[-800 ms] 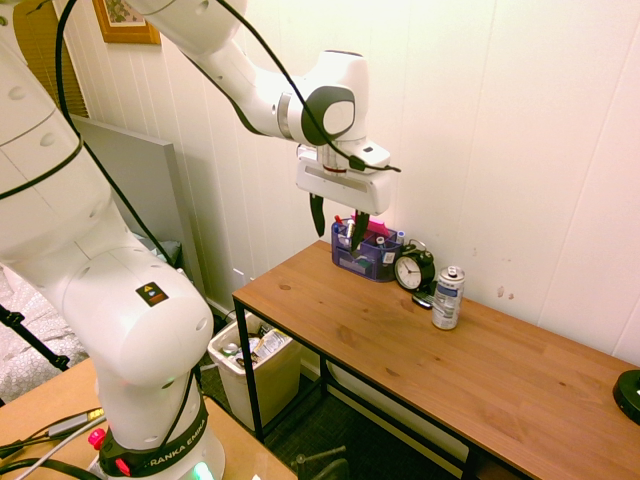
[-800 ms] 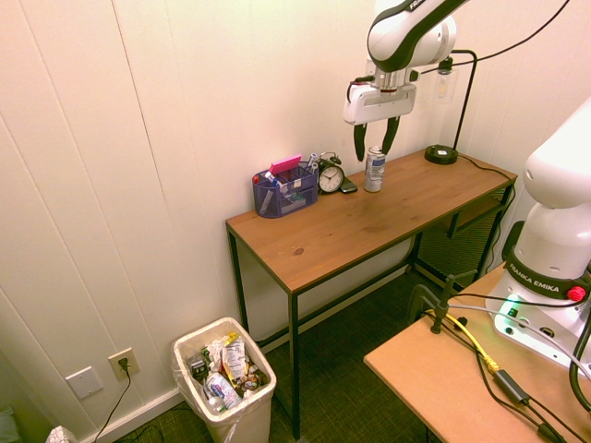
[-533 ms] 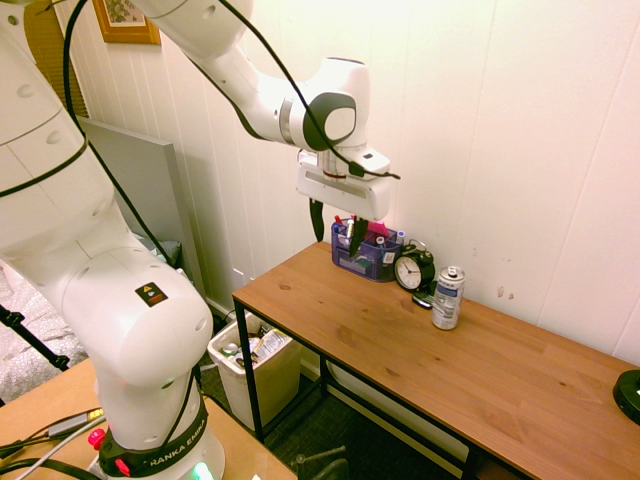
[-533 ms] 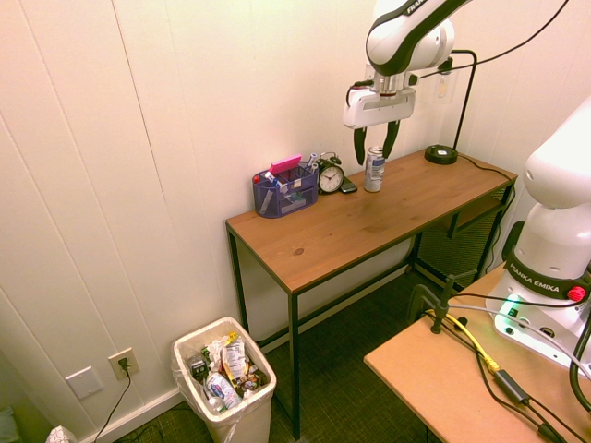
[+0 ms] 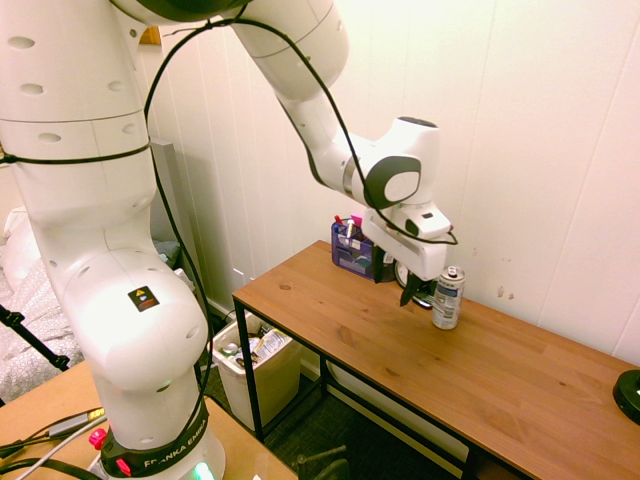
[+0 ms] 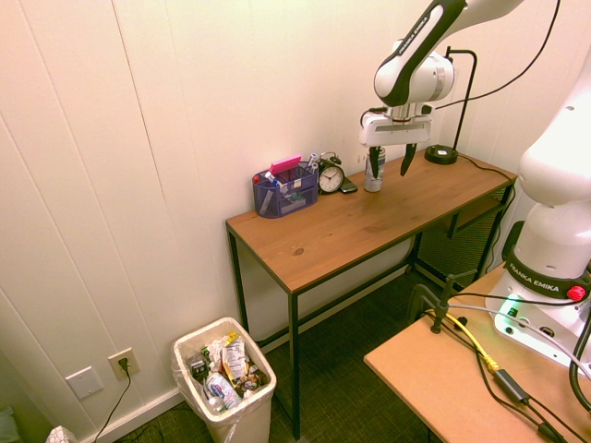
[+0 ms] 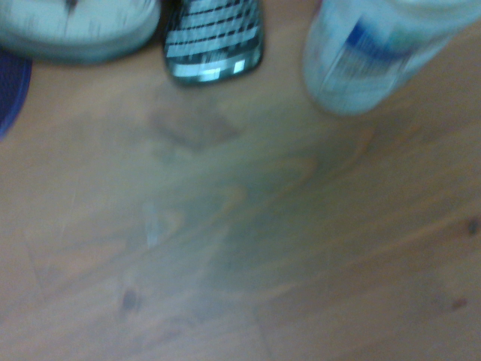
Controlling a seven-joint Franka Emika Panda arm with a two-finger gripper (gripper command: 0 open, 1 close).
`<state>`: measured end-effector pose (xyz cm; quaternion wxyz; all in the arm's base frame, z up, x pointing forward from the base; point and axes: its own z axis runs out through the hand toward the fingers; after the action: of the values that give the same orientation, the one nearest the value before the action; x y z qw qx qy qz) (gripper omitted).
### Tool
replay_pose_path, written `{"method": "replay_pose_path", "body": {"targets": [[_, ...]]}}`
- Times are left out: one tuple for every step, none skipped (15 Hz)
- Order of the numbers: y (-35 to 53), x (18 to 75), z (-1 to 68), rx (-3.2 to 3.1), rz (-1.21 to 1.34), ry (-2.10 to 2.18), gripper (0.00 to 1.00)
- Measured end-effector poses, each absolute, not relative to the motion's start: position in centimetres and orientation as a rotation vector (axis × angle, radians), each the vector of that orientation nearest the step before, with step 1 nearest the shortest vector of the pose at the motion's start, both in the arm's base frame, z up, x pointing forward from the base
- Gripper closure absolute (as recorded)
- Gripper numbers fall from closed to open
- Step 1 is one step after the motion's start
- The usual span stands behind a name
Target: Throw the can in the trash bin
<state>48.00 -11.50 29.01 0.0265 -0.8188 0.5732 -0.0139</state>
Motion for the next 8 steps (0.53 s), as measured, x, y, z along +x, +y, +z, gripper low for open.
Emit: {"method": "replay_pose_path", "body": {"targets": [[-12.1, 49.3, 29.4, -2.502, -0.066, 1.804, 0.00], [-12.4, 50.8, 29.4, -2.485, -0.076, 1.848, 0.00], [-12.9, 52.3, 29.0, -2.474, -0.072, 1.896, 0.00], [-13.6, 53.5, 28.4, -2.468, -0.048, 1.937, 0.00], [-14.6, 54.5, 27.8, -2.461, -0.021, 1.978, 0.00], [-15.6, 55.4, 27.3, -2.455, -0.004, 2.007, 0.00], [-16.4, 56.3, 27.0, -2.449, -0.002, 2.029, 0.00], [-16.9, 57.1, 26.8, -2.444, -0.003, 2.041, 0.00]]}}
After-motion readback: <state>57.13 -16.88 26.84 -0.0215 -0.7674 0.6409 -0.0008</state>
